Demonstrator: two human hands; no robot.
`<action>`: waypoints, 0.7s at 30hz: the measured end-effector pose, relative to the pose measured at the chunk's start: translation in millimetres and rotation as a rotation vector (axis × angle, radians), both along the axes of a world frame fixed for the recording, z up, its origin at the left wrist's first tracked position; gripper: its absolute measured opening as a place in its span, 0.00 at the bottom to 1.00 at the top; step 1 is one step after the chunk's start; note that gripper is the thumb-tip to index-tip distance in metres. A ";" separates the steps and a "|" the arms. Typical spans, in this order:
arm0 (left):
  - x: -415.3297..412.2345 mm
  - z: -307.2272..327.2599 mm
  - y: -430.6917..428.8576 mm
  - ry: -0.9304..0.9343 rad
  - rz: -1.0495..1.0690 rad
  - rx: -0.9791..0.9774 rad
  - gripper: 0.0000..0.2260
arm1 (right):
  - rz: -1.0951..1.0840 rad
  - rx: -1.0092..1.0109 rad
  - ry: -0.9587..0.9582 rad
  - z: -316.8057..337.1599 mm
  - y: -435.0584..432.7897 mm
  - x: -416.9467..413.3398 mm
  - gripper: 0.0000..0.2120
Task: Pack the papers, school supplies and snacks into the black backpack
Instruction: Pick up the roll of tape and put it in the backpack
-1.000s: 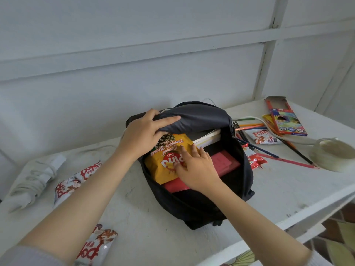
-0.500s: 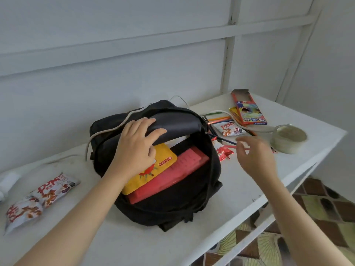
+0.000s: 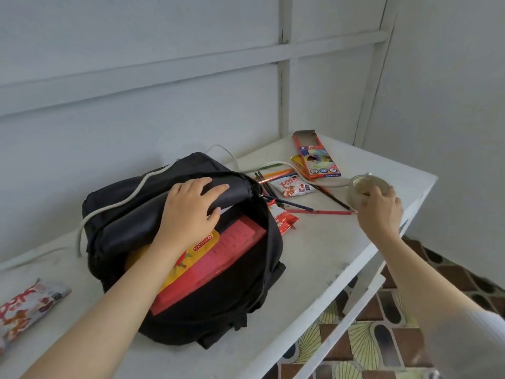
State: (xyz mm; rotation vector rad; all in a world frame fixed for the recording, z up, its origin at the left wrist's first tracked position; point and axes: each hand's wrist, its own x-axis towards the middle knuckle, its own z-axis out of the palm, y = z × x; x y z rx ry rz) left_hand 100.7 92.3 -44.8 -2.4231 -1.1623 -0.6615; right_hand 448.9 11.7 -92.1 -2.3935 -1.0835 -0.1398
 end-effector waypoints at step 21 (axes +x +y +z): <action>-32.1 10.7 0.1 0.059 0.055 0.028 0.28 | 0.810 0.367 0.010 1.5 -20.3 -151.3 0.09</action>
